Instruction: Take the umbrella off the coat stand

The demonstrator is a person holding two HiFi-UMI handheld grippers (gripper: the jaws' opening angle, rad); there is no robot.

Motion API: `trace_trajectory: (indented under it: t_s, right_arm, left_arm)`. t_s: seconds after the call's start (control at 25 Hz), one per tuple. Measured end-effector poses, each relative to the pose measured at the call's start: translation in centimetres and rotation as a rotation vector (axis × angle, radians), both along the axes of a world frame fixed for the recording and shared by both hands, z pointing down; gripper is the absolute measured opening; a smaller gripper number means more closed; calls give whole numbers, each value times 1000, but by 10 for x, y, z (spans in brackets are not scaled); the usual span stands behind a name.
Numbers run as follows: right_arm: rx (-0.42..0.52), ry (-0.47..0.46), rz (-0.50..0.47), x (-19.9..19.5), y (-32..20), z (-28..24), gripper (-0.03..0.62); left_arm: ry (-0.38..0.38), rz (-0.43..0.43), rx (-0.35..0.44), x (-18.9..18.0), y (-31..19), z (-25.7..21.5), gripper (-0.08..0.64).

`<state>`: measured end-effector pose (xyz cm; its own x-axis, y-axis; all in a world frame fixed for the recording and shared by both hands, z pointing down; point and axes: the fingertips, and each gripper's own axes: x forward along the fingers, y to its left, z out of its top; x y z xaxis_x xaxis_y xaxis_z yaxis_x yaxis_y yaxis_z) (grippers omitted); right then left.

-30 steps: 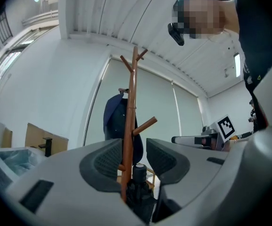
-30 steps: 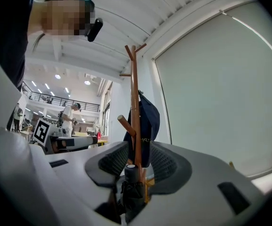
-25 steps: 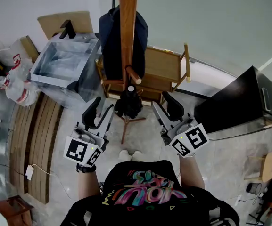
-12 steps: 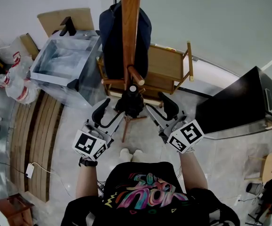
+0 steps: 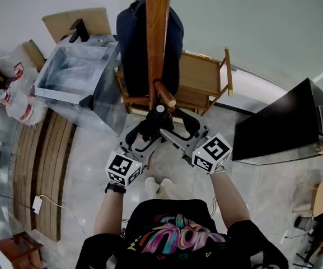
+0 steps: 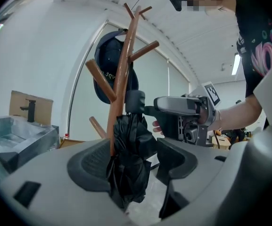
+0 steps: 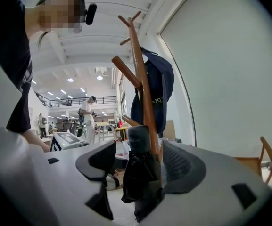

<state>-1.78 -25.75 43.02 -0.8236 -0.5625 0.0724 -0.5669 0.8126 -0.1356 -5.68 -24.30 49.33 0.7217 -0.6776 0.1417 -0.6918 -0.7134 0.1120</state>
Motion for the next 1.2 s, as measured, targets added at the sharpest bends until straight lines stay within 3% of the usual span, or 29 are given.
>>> trace_trajectory:
  t_s: [0.32,0.64,0.92,1.04,1.2]
  right_arm:
    - [-68,10,-62,-15,-20,30,330]
    - [-94,74,-96,-26,-28,56,330]
    - [-92,33,-101,-21,-29,56,264]
    - [-92,30,-99,-21,-28,56,243]
    - [-89,23,-98,-21,-29,54,236]
  left_arm:
    - [-11,-9,-11,10,-17,27,303]
    - [-84,41,-34,30,-24,51,305]
    - [-117,28,-44,29,-30,55,302]
    - [-116,21,-44,27,-30,54,237]
    - [-119,16,-39,26,-29,51,221]
